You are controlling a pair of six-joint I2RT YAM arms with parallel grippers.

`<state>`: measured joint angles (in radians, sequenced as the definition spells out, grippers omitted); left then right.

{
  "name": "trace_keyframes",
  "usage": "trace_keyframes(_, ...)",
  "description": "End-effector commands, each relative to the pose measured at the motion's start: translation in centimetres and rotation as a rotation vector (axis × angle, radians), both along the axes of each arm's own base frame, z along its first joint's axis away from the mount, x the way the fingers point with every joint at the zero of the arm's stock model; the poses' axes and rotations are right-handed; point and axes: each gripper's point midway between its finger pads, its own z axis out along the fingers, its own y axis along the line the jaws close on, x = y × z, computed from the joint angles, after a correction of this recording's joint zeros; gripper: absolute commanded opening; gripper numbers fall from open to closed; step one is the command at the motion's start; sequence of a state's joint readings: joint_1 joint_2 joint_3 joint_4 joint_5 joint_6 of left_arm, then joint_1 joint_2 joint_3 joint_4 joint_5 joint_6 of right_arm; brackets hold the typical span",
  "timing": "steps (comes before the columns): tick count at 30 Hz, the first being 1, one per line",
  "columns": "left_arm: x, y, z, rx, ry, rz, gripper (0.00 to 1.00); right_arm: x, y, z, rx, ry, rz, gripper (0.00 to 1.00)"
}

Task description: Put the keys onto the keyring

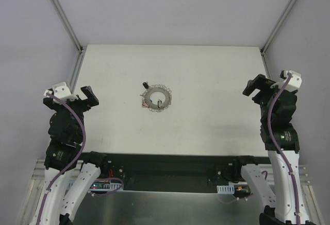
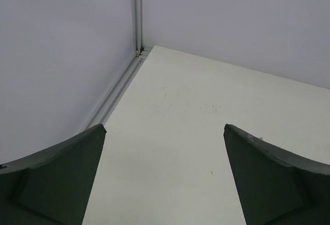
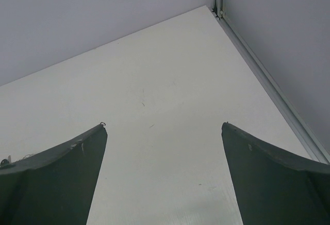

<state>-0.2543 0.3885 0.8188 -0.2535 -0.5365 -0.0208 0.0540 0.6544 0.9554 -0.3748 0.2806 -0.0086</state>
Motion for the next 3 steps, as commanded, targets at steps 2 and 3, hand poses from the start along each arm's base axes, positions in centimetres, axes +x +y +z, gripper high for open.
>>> trace_keyframes(2, -0.9, 0.41, 1.45, 0.016, -0.039, 0.009, 0.99, -1.15, -0.42, 1.93, -0.018, -0.058, -0.011, 0.96)
trace_keyframes(3, -0.87, 0.3, 1.35, 0.015, -0.04, 0.003, 0.99, -1.27, -0.44, 2.17, -0.017, -0.065, -0.013, 0.96)
